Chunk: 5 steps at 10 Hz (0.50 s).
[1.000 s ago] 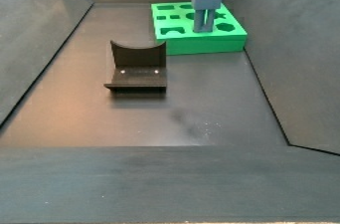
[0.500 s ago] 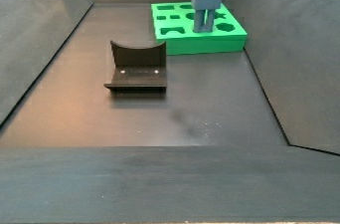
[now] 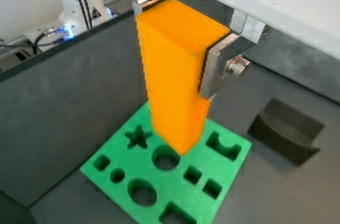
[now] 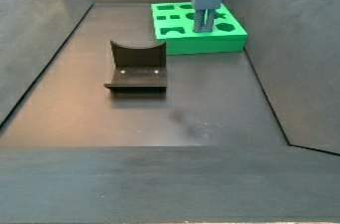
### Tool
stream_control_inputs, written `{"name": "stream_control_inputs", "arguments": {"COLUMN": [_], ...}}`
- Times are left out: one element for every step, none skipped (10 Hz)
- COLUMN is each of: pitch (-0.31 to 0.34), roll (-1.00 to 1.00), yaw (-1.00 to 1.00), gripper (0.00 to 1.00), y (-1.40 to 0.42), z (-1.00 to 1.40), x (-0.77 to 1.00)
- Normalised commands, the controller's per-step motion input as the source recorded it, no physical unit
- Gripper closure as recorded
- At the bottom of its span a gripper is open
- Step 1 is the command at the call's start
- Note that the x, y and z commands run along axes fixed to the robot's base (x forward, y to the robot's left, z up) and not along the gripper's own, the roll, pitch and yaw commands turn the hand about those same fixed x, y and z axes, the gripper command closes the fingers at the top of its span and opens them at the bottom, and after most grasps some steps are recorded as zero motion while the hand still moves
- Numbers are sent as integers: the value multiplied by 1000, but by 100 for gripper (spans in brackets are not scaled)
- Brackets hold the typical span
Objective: Pick up the rectangle object. Move up. Place the rectangle object on the fixture. Regrasp the rectangle object. Move to above the board. Insert the rectangle object.
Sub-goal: Insert the rectangle object.
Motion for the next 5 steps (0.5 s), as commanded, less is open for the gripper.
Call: {"name": "stream_control_inputs", "arguments": {"pitch": [-109,-89,-80,-113,-167], "roll": [0,46,54,0,0], "yaw": [0,0,26,129,306], "gripper": [100,100,100,100,100], "y": [-274,-274,-274,-243,-140], "z": [-303,-306,-346,-477,-597], "x": [843,940,926,777,537]}}
